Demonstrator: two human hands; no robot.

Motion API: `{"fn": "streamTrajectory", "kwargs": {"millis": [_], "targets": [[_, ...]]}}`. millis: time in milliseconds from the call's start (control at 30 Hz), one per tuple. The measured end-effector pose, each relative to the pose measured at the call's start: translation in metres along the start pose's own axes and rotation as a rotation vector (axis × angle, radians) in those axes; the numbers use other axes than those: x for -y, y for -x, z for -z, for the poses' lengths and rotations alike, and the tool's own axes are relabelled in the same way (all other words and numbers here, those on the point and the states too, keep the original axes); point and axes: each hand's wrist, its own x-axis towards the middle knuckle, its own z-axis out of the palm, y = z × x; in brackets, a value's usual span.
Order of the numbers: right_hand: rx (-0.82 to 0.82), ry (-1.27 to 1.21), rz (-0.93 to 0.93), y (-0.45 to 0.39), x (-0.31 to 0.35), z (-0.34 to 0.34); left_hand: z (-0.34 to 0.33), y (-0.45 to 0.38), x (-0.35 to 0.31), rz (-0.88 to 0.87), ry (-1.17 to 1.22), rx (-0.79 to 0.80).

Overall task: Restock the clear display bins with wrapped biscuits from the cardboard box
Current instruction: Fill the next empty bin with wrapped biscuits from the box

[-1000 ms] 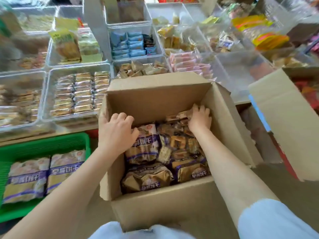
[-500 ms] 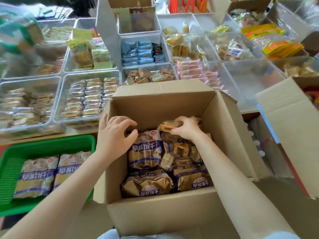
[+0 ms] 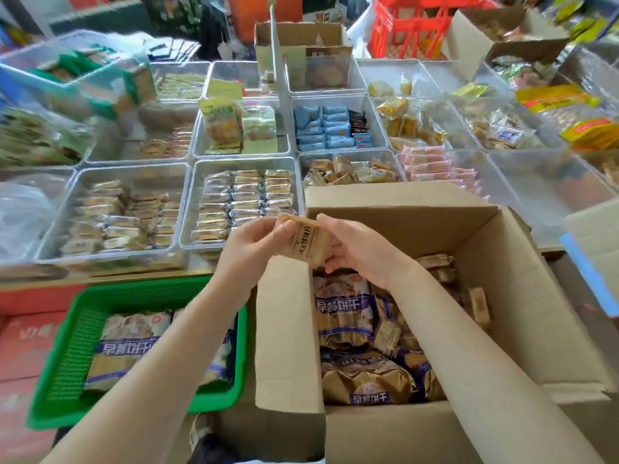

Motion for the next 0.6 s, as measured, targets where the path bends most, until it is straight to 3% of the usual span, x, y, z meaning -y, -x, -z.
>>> {"fn": "streamTrajectory", "kwargs": {"millis": [167, 267, 433, 600], "targets": [[-0.06, 0.296, 0.054, -0.074, 0.037, -0.093, 0.122, -0.016, 0.031, 0.032, 0.139, 0.028], [-0.069, 0.39, 0.003, -0.142, 0.048, -0.165, 0.212, -0.032, 0.062, 0.061, 0.031, 0.011], [-0.139, 0.506, -0.049, -0.265, 0.038, -0.272, 0.36, -0.076, 0.158, 0.077, -0.58, -0.24], [-0.346, 0.628, -0.084, -0.358, 0.018, -0.322, 0.43, -0.102, 0.237, 0.126, -1.033, -0.079]]}}
